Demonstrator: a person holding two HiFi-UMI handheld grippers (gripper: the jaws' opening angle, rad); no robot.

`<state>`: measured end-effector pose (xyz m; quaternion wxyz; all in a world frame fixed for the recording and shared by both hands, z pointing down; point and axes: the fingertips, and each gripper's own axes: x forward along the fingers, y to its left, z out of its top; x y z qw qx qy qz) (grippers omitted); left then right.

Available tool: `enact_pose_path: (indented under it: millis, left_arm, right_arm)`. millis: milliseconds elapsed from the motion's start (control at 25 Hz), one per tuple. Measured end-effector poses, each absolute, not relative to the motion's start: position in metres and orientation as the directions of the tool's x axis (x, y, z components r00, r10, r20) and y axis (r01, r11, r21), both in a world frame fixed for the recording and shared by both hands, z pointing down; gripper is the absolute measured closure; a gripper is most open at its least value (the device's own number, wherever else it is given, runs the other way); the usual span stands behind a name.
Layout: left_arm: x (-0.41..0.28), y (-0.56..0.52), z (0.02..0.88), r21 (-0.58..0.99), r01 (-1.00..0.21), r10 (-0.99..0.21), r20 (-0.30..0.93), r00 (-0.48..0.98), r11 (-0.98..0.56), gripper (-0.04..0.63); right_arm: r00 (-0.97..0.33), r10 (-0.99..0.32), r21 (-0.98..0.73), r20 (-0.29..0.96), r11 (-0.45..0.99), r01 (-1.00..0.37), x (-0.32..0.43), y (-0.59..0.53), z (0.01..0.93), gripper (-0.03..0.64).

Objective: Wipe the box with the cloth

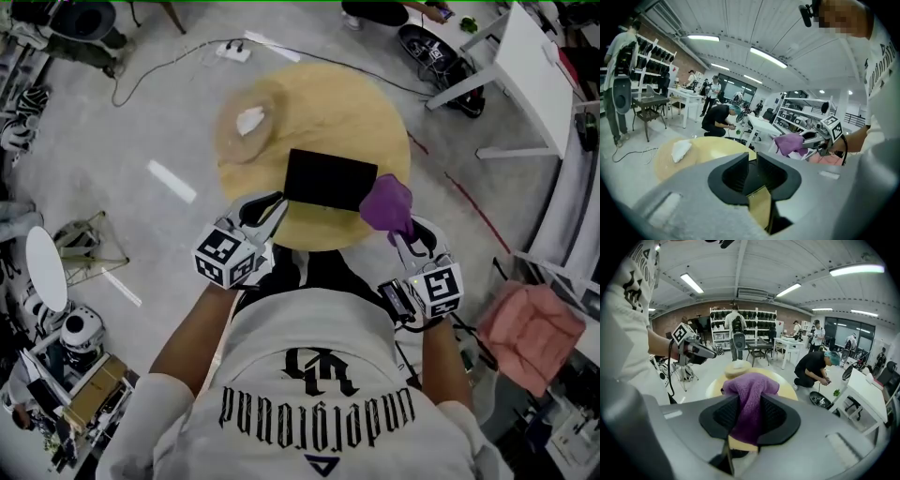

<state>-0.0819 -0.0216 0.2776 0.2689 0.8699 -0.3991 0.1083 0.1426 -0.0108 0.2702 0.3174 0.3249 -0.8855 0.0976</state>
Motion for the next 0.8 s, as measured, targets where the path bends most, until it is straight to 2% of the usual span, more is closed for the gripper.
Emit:
enact_pose_path:
  millis: [440, 600, 800]
  left_arm:
    - [-0.098, -0.052, 0.415, 0.484, -0.777, -0.521, 0.577, 0.629, -0.401, 0.416]
    - [-0.098, -0.059, 0.462, 0.543, -0.754, -0.457, 0.6, 0.657, -0.37, 0.414]
    - [-0.102, -0.062, 0.488, 0.578, -0.74, -0.435, 0.601, 0.671, -0.343, 0.411]
  right_arm:
    - [-0.456, -0.358, 0.038, 0.815, 0.818, -0.574, 0.191, -0.027, 0.368, 0.502]
    - [-0.394, -0.289, 0.053, 0.873, 0.858, -0.51, 0.202, -0.026, 0.405, 0.5]
    - [-0.35, -0.214, 0.054, 0.912, 0.909, -0.414, 0.194, -0.015, 0.442, 0.5]
